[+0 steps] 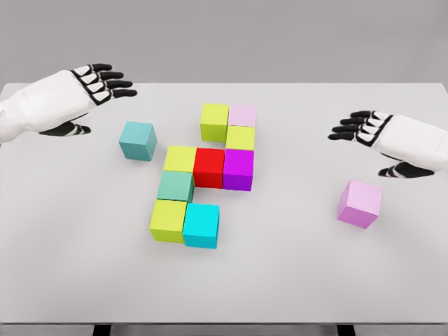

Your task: Assemble the squares on the desktop into the number 2

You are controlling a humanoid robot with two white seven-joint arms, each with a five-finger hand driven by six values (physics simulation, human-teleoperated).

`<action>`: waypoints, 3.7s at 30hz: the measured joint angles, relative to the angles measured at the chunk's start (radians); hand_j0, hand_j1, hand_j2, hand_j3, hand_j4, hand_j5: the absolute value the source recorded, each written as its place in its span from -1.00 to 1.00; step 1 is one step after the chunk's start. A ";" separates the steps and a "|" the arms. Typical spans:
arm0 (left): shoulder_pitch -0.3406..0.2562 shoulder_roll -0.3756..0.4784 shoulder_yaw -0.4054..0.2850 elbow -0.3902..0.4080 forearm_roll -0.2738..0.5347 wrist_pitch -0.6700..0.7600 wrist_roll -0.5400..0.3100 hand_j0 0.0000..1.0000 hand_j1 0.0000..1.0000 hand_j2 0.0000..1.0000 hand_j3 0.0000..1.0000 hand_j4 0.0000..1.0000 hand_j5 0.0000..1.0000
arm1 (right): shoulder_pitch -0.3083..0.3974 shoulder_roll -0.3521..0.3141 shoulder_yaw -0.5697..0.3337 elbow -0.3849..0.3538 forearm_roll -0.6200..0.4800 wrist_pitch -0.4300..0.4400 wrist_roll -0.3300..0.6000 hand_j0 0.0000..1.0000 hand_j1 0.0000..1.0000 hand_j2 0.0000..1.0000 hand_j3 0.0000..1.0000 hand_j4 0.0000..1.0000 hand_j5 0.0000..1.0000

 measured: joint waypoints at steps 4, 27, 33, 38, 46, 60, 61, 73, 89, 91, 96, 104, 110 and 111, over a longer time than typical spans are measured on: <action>0.000 0.002 0.001 0.003 -0.017 0.000 0.000 1.00 1.00 1.00 1.00 1.00 1.00 | -0.005 -0.012 0.003 -0.001 0.006 0.000 -0.005 1.00 1.00 1.00 1.00 1.00 1.00; -0.285 -0.106 -0.301 0.204 -0.077 0.000 -0.035 1.00 1.00 1.00 1.00 1.00 1.00 | -0.371 -0.094 0.446 -0.007 0.105 0.000 0.243 1.00 1.00 1.00 1.00 1.00 1.00; -0.412 -0.113 -0.442 0.284 -0.016 0.000 -0.033 1.00 1.00 1.00 1.00 1.00 1.00 | -0.384 -0.066 0.451 -0.007 0.119 0.000 0.248 0.99 0.99 0.99 0.99 0.99 0.99; -0.503 -0.120 -0.609 0.316 0.049 0.000 -0.032 1.00 1.00 1.00 1.00 1.00 1.00 | -0.382 -0.039 0.467 -0.001 0.156 -0.001 0.249 0.99 0.99 0.99 0.99 0.99 0.99; -0.540 -0.130 -0.708 0.325 0.057 0.000 -0.034 1.00 1.00 1.00 1.00 1.00 1.00 | -0.379 -0.002 0.483 0.037 0.197 -0.001 0.248 0.98 0.98 0.98 0.98 0.98 0.98; -0.540 -0.168 -0.721 0.367 -0.020 0.000 -0.036 1.00 1.00 1.00 1.00 1.00 1.00 | -0.377 0.034 0.514 0.049 0.247 -0.001 0.249 0.84 0.84 0.84 0.84 0.84 0.84; -0.538 -0.169 -0.721 0.370 -0.023 0.000 -0.036 1.00 1.00 1.00 1.00 1.00 1.00 | -0.376 0.034 0.515 0.048 0.251 -0.001 0.249 0.80 0.80 0.80 0.80 0.80 0.80; -0.523 -0.179 -0.721 0.389 -0.059 0.000 -0.037 1.00 1.00 1.00 1.00 1.00 1.00 | -0.376 0.027 0.515 0.043 0.273 0.000 0.250 0.42 0.42 0.42 0.42 0.42 0.42; -0.509 -0.229 -0.722 0.449 -0.095 0.000 -0.037 1.00 1.00 1.00 1.00 1.00 1.00 | -0.379 -0.009 0.502 -0.047 0.260 -0.001 0.249 0.26 0.26 0.26 0.26 0.26 0.26; -0.505 -0.230 -0.722 0.451 -0.098 0.000 -0.037 1.00 1.00 1.00 1.00 1.00 1.00 | -0.380 -0.012 0.502 -0.057 0.251 -0.001 0.249 0.25 0.25 0.25 0.25 0.25 0.25; -0.499 -0.239 -0.721 0.460 -0.105 0.000 -0.037 1.00 1.00 1.00 1.00 1.00 1.00 | -0.387 -0.004 0.502 -0.065 0.223 -0.001 0.247 0.25 0.25 0.25 0.25 0.25 0.25; -0.497 -0.246 -0.721 0.475 -0.113 0.000 -0.037 1.00 1.00 1.00 1.00 1.00 1.00 | -0.408 0.019 0.504 -0.067 0.140 -0.001 0.247 0.25 0.25 0.25 0.25 0.25 0.25; -0.491 -0.269 -0.721 0.497 -0.136 0.000 -0.037 1.00 1.00 1.00 1.00 1.00 1.00 | -0.414 0.081 0.511 -0.068 0.111 -0.001 0.248 0.25 0.25 0.25 0.25 0.25 0.25; -0.491 -0.273 -0.721 0.499 -0.137 0.000 -0.037 1.00 1.00 1.00 1.00 1.00 1.00 | -0.414 0.091 0.512 -0.068 0.110 -0.001 0.248 0.25 0.25 0.25 0.25 0.25 0.25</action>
